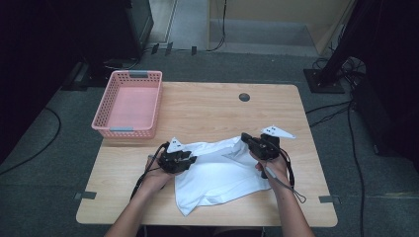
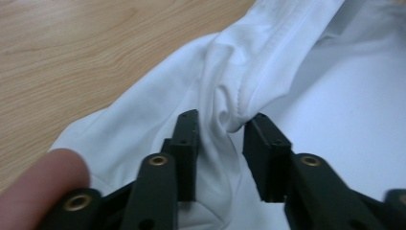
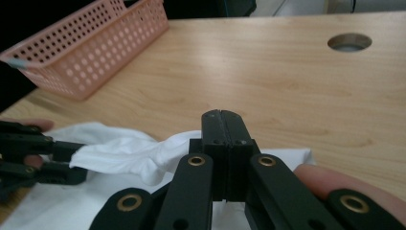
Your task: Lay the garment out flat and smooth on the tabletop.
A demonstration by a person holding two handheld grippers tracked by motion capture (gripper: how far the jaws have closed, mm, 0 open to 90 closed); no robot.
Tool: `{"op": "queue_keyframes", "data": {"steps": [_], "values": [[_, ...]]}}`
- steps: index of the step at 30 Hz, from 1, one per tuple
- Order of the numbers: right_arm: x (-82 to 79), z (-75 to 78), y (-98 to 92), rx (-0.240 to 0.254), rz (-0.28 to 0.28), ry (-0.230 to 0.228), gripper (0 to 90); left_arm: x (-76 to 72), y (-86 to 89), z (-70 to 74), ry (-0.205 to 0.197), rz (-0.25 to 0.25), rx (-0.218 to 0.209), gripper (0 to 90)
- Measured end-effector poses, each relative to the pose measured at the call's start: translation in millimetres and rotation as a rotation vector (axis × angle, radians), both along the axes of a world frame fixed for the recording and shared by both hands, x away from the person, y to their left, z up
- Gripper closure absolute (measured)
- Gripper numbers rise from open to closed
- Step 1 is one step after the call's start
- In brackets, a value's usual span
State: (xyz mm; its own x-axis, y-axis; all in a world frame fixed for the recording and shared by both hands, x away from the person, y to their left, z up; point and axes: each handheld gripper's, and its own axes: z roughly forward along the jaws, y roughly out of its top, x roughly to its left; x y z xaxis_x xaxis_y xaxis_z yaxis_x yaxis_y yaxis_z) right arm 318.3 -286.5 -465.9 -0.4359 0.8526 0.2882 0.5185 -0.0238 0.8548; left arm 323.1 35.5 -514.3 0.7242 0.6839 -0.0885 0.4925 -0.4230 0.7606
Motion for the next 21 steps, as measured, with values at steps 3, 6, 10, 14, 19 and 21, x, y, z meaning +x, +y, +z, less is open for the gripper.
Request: {"op": "queue_keyframes", "data": {"steps": [3, 6, 10, 14, 19, 21], "values": [[0.4, -16.2, 3.4, -0.088, 0.013, 0.044, 90.0, -2.1, 1.0, -3.5, -0.012, 0.001, 0.0, 81.2], [-1.9, -34.5, 2.9, -0.134, 0.034, 0.074, 90.0, -3.2, 4.0, -6.3, -0.003, 0.006, -0.032, 84.0], [-7.6, -50.5, -4.0, -0.143, 0.016, 0.118, 90.0, -6.9, 5.3, -6.6, 0.014, -0.006, -0.049, 84.7], [-22.6, -50.9, -5.5, -0.154, 0.014, 0.129, 90.0, -16.8, 3.5, -7.0, 0.024, -0.034, -0.058, 84.8], [-51.1, -54.0, -5.6, -0.189, 0.035, 0.161, 90.0, -37.2, 1.1, -7.4, 0.052, -0.088, -0.077, 85.3], [-61.3, -52.3, -7.4, -0.19, 0.055, 0.182, 90.0, -44.6, 0.0, -6.4, 0.061, -0.115, -0.073, 85.6]]}}
